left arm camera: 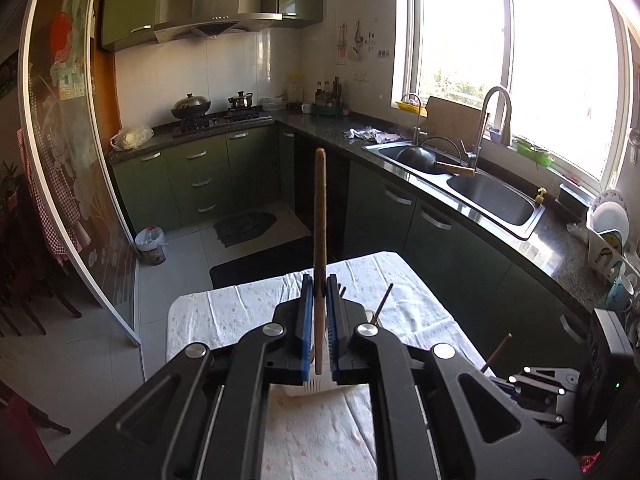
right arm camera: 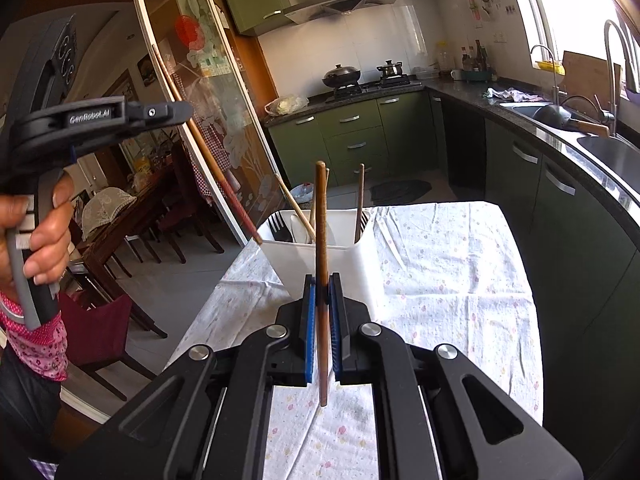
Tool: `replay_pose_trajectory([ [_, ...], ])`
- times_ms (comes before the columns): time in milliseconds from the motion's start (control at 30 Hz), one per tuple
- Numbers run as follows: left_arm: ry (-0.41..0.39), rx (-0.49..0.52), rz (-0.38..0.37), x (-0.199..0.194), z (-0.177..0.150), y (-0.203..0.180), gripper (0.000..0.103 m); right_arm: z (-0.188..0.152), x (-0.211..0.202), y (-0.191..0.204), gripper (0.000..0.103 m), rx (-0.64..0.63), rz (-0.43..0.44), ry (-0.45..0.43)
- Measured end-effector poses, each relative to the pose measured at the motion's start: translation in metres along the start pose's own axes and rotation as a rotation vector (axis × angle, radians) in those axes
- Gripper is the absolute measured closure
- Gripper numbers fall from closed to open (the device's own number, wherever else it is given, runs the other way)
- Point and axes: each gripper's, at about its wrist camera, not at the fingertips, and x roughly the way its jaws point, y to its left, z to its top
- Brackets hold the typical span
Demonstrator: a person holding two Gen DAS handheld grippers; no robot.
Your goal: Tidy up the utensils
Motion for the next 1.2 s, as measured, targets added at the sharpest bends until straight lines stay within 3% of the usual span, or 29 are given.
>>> replay_pose_trajectory([
  [100,0.005,-0.012,0.03,0.02,0.006,0.002,0.097,-0.003,-0.001,-0.004,0.096,0.01,-0.004,0.005],
  [367,0.154,-0.024,0.038,0.089,-0.019,0.004,0.096,-0.001,-0.007,-0.01,0.096,0.027,-0.011,0.0],
  [500,0.201,-0.038,0.033,0.105,-0.034,0.013,0.087,0.005,-0.008,-0.001,0.096,0.006,-0.011,-0.005],
  [567,0.215,-0.051,0.02,0.104,-0.042,0.018,0.085,0.01,-0.008,0.004,0.096,-0.008,-0.011,-0.009],
  [667,0.192,-0.096,-0.001,0.09,-0.056,0.029,0.061,0.022,-0.009,0.013,0.096,-0.03,-0.005,-0.028],
  [700,0.17,-0.1,0.0,0.083,-0.061,0.03,0.058,0.028,-0.01,0.016,0.096,-0.038,-0.007,-0.042],
  [800,0.13,-0.071,0.008,0.063,-0.083,0.03,0.057,0.052,-0.014,0.027,0.096,-0.064,-0.01,-0.095],
  [1033,0.126,-0.035,-0.007,0.034,-0.125,0.037,0.05,0.114,-0.013,0.047,0.096,-0.105,-0.06,-0.24],
  [1200,0.088,-0.024,0.019,0.015,-0.14,0.048,0.048,0.137,0.023,0.045,0.096,-0.09,-0.117,-0.243],
])
